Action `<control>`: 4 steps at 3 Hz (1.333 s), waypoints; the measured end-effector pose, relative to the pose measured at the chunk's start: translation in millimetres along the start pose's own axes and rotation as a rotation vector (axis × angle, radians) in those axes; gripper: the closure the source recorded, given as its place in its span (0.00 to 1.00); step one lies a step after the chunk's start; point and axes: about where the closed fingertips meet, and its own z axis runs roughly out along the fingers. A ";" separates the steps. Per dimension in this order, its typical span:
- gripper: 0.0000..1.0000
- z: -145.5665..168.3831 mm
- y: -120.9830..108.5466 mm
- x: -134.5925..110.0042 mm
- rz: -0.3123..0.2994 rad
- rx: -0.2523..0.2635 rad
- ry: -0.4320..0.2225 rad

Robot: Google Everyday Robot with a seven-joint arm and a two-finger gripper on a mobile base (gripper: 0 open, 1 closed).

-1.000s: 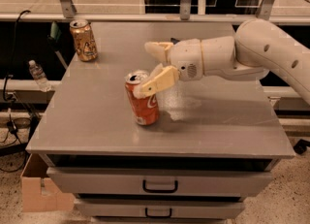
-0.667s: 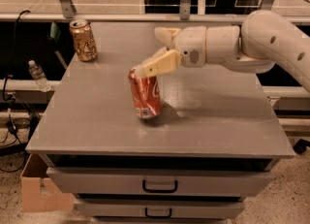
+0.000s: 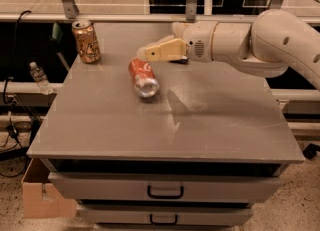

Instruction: Knock coke can over

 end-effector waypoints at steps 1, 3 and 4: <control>0.00 -15.1 -3.6 13.2 0.022 0.031 0.015; 0.00 -113.3 -41.7 9.1 -0.195 0.067 0.134; 0.00 -118.5 -37.2 0.7 -0.211 0.047 0.136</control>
Offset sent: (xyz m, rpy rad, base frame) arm -0.0230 -0.1389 -0.0004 -0.2235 -0.1210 -0.0410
